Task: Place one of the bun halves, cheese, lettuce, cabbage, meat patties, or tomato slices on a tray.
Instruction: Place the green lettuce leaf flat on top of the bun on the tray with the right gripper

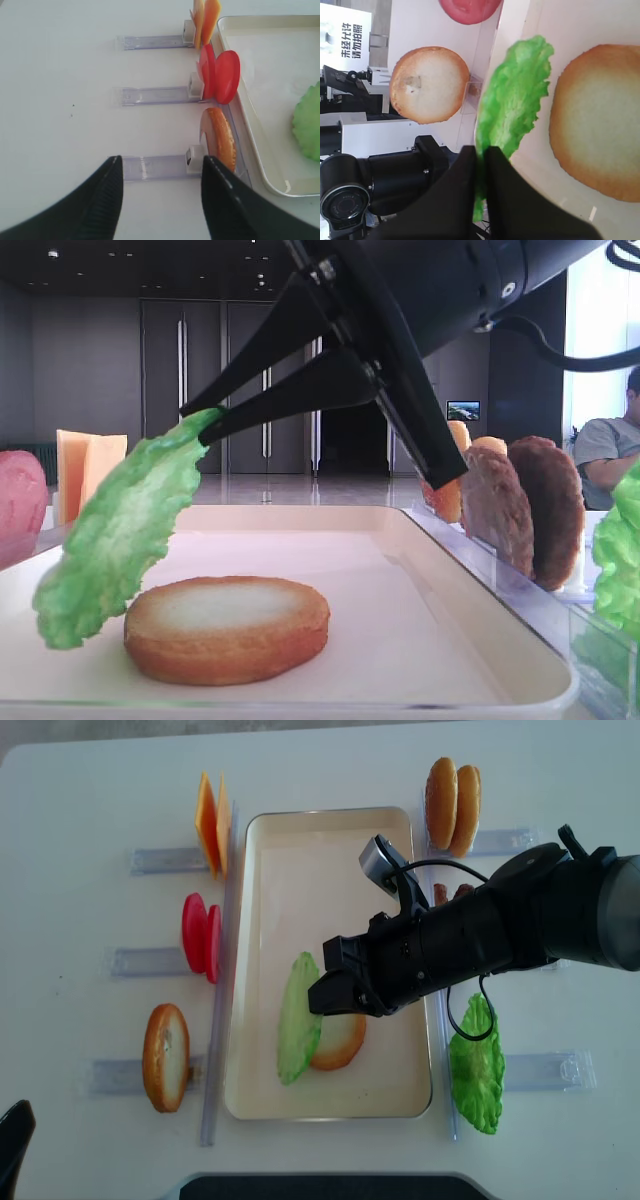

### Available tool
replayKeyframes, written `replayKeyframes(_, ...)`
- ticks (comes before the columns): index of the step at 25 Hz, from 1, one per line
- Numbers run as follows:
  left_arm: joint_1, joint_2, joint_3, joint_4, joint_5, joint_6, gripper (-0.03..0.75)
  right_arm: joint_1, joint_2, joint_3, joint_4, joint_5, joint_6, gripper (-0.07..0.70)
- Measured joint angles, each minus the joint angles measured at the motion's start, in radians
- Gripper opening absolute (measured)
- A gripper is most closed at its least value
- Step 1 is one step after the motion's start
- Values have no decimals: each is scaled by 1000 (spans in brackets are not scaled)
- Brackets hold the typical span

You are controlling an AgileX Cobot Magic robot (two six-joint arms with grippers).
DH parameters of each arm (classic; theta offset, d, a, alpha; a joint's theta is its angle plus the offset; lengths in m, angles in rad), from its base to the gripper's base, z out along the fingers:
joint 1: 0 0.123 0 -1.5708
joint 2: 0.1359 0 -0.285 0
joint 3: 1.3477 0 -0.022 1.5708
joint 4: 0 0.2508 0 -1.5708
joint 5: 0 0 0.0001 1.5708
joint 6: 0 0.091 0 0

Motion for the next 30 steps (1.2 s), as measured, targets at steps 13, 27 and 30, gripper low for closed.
replayKeyframes(13,0,0,0,0,0,-3,391,0,0,0,-63,-41,-11,32)
replayKeyframes(27,0,0,0,0,0,-6,391,-51,0,0,-111,-12,0,32)
replayKeyframes(30,0,0,0,0,0,-6,391,-51,0,0,-113,-10,2,32)
